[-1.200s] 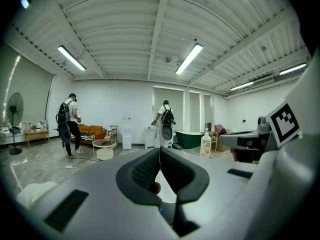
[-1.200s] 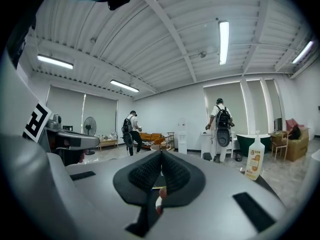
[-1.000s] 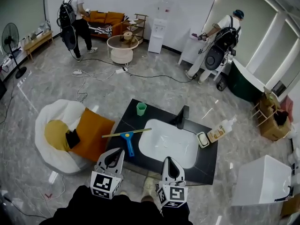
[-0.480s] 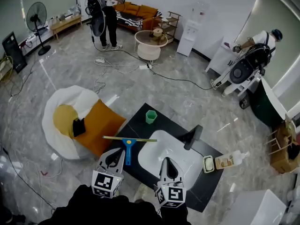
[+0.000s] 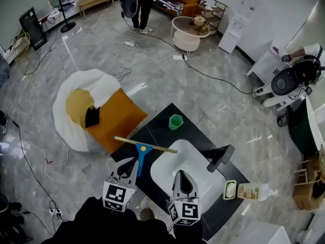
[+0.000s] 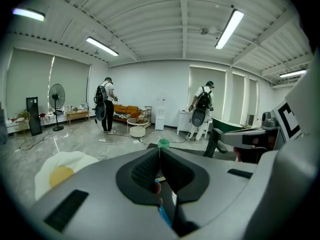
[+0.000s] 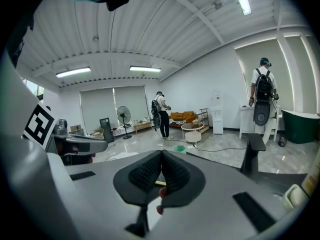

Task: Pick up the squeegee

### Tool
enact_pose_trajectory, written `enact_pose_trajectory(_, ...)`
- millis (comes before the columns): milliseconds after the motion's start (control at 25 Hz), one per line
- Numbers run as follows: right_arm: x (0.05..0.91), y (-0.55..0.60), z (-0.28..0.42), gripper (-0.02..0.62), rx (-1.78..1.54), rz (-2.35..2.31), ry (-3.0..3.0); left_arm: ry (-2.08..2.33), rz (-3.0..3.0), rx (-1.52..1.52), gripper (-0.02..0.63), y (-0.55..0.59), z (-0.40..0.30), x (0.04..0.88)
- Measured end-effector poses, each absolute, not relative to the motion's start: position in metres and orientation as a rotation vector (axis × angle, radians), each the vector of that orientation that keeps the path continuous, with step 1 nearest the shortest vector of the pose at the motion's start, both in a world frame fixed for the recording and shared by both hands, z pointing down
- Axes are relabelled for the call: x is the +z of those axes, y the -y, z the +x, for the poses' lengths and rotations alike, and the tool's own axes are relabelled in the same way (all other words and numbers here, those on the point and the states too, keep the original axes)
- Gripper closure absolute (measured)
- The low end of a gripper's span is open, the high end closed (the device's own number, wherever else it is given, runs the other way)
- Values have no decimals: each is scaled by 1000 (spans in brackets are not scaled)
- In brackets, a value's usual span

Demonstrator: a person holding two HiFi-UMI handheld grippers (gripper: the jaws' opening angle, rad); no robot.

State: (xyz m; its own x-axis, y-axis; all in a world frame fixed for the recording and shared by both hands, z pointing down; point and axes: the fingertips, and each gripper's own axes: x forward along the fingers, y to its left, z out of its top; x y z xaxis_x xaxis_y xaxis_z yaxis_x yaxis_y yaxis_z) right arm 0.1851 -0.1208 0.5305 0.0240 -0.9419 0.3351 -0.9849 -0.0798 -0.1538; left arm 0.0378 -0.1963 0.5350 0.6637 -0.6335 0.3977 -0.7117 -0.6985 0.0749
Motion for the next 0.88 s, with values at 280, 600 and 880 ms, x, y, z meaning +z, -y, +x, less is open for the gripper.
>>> enact_pose_trajectory(280, 571, 139, 192, 580, 632, 2073, 2066, 1134, 2576, 598, 581, 213, 44, 583)
enact_pose_trajectory(600, 587, 143, 201, 580, 691, 2060, 2061, 1105, 2427, 699, 578, 216, 52, 635)
enact_pose_trajectory(880, 598, 141, 207, 580, 724, 2048, 2041, 1039, 2312, 783, 446, 219, 63, 680)
